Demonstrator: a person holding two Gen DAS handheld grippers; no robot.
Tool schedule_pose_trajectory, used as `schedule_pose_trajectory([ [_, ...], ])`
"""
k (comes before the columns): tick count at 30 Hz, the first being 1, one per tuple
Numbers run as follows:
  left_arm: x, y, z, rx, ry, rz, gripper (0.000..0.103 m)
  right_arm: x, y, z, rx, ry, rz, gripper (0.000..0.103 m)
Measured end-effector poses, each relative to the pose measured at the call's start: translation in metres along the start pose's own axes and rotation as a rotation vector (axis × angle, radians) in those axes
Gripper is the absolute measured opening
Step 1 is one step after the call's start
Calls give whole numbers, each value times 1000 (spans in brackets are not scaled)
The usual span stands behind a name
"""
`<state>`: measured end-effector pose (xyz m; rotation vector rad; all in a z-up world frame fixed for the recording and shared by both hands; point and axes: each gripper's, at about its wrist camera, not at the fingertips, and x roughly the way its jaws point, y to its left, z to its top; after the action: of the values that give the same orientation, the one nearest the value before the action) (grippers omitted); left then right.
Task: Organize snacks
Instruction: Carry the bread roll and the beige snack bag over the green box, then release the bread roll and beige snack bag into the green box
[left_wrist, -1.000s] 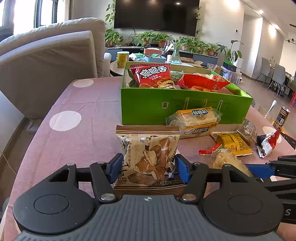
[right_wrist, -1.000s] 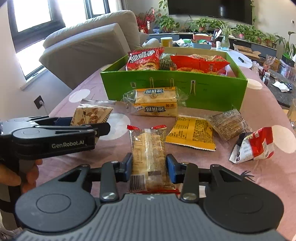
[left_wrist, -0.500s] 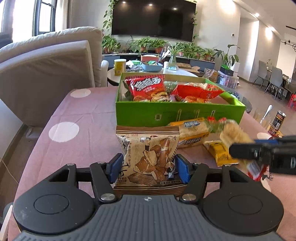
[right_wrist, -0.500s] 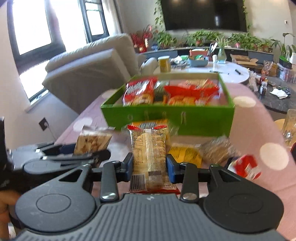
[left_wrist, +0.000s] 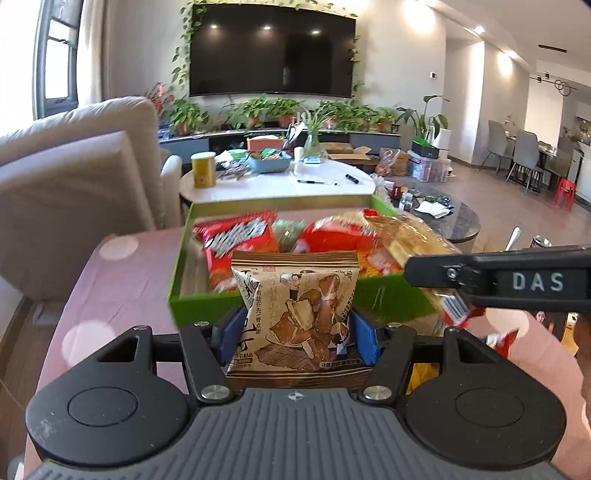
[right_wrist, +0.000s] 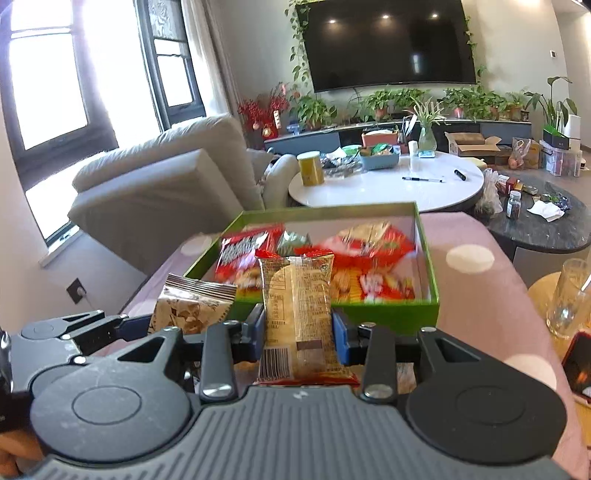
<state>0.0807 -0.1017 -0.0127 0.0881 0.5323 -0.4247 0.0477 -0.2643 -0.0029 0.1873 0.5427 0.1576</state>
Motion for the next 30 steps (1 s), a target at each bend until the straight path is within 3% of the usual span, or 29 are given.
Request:
schedule_pose_trajectory([
  [15,59,-11,58,13,-17,15,59,39,-38,51,80,-58,-20,64],
  [30,99,-24,44,22,39,4,59,71,-58,44,155,3,-20,64],
])
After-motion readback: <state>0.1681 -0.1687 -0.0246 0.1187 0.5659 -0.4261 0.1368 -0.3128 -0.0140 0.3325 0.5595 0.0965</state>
